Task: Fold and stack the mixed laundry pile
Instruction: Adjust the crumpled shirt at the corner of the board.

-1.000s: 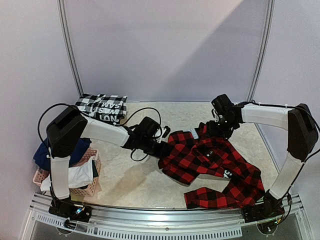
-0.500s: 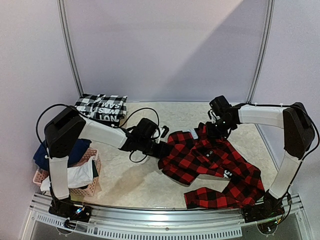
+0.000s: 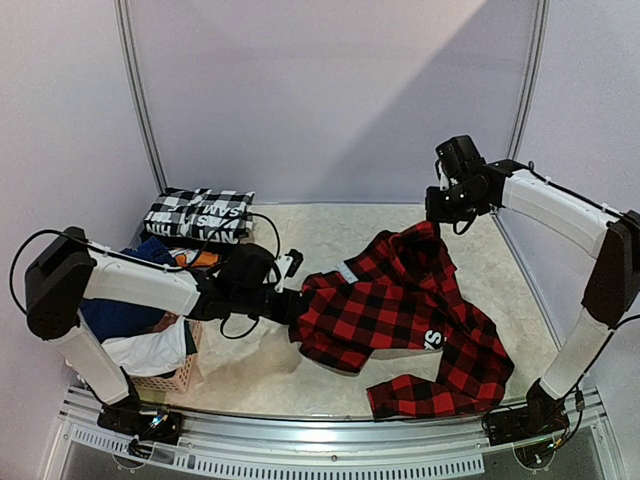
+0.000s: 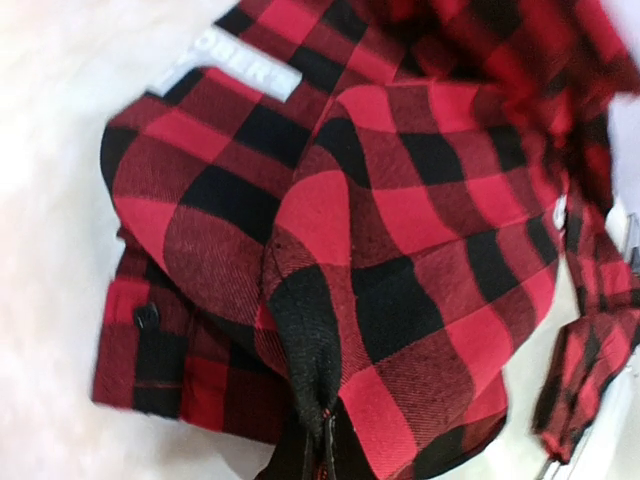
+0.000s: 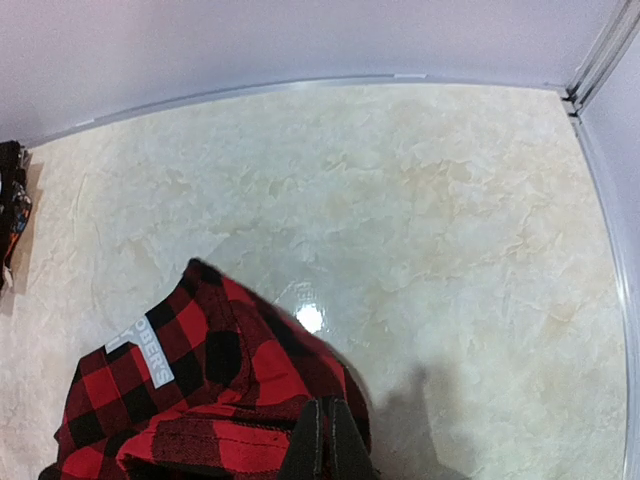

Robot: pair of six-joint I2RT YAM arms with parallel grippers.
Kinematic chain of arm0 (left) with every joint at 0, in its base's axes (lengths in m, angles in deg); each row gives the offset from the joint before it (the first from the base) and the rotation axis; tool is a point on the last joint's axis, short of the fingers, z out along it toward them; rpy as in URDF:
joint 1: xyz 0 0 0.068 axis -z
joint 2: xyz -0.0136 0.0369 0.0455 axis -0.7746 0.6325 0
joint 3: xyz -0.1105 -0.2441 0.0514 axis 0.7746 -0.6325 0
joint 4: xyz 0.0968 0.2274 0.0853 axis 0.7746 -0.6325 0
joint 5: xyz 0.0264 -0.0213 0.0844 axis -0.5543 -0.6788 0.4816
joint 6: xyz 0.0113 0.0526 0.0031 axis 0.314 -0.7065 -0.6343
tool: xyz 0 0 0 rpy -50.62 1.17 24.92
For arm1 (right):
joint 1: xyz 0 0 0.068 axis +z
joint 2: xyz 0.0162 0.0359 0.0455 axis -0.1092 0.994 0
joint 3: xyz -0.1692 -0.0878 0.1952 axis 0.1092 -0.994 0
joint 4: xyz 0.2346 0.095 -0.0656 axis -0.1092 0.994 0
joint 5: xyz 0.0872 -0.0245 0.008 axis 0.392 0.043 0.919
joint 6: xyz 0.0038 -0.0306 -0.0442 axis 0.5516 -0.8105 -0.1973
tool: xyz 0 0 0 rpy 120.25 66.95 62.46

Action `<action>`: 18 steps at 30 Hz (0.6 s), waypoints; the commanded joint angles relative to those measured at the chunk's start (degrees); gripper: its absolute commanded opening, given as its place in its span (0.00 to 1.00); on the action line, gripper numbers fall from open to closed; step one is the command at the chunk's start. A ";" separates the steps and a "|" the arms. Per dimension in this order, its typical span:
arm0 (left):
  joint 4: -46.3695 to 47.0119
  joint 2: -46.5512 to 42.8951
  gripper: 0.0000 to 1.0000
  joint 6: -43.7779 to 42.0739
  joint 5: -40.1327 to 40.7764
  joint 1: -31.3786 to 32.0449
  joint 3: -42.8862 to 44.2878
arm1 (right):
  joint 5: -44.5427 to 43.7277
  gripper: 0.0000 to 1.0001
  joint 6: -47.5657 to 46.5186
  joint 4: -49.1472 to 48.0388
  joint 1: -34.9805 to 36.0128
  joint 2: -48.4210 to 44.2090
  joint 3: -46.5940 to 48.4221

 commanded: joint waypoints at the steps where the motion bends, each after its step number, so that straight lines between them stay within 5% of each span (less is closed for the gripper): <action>1: 1.52 -3.09 0.00 3.20 9.10 4.46 -6.28 | -7.82 0.00 -1.00 3.32 -1.23 -2.99 2.46; 6: -2.77 -5.88 0.00 6.72 19.10 10.40 -9.85 | -12.88 0.00 0.75 2.37 -4.31 -7.03 0.85; 18: -4.50 -1.09 0.00 11.95 22.98 11.67 -13.97 | -15.09 0.00 1.47 1.73 -7.11 -10.81 -1.00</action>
